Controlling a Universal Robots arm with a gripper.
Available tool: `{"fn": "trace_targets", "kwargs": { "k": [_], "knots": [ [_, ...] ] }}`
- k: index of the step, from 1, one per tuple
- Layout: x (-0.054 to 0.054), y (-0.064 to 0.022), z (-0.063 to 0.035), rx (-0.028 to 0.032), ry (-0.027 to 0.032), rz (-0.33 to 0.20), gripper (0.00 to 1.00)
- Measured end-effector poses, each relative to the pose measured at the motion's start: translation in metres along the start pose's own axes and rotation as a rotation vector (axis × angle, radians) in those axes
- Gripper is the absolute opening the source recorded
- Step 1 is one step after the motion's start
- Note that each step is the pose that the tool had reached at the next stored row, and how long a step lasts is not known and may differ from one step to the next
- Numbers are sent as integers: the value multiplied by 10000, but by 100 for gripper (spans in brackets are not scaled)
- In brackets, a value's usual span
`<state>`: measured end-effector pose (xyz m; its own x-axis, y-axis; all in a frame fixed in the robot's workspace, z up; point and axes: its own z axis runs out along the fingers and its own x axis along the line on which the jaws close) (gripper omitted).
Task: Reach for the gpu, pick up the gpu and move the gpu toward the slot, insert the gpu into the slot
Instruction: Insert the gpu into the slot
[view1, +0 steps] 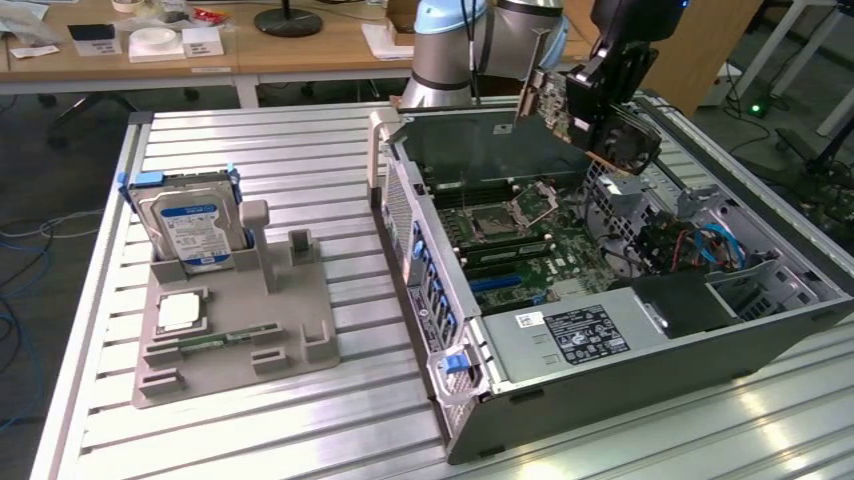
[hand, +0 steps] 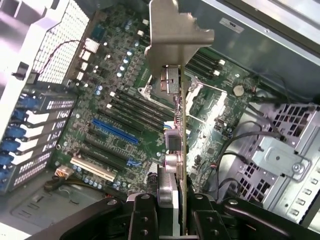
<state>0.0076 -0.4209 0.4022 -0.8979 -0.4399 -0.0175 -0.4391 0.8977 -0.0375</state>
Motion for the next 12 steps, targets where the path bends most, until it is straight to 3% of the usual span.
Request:
{"fn": "trace_targets", "kwargs": {
  "k": [12],
  "knots": [
    [0,0,0,-29,-62,-1651,28]
  ]
}}
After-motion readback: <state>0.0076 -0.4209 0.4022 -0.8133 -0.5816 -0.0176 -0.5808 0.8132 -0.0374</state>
